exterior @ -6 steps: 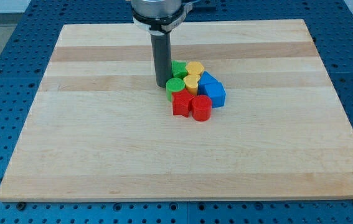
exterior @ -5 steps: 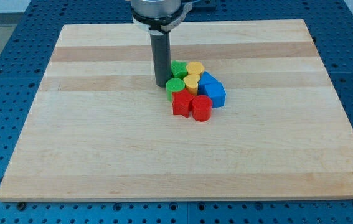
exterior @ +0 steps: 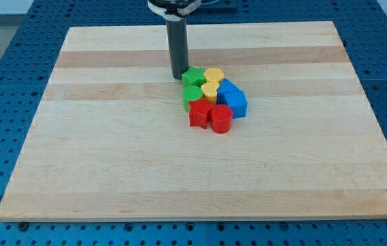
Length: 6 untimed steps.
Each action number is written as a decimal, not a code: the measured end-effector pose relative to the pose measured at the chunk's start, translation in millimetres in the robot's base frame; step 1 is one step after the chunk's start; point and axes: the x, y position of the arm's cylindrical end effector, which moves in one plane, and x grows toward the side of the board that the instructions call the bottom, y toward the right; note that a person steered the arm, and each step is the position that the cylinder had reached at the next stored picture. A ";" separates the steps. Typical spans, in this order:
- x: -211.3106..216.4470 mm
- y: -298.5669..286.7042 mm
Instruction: Push green star into top left of yellow heart
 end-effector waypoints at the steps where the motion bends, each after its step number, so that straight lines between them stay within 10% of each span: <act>1: 8.1 2.4; 6: 30.1 -36.7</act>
